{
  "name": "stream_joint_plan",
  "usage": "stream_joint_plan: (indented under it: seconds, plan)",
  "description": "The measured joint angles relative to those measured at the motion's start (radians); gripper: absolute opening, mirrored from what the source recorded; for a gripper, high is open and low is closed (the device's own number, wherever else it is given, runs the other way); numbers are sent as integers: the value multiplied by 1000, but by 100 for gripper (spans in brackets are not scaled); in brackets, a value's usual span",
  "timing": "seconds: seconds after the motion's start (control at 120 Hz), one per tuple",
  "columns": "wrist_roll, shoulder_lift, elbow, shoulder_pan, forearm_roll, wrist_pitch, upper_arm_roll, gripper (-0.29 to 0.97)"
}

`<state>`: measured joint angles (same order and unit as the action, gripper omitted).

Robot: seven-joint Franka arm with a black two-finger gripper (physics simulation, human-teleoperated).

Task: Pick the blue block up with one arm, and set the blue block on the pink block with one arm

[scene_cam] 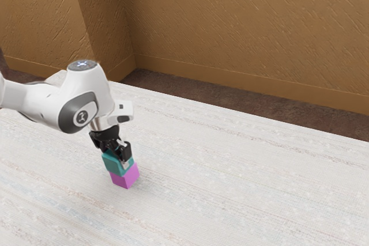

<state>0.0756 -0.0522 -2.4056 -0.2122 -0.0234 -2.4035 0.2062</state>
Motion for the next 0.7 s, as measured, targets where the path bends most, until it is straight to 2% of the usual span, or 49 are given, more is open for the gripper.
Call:
stream_joint_plan:
  seconds: [0.292, 0.7]
  plan:
    - [48, -1, -2, 15, 44, -27, 0, 36]
    - [61, 20, 6, 33, 69, -66, 0, 36]
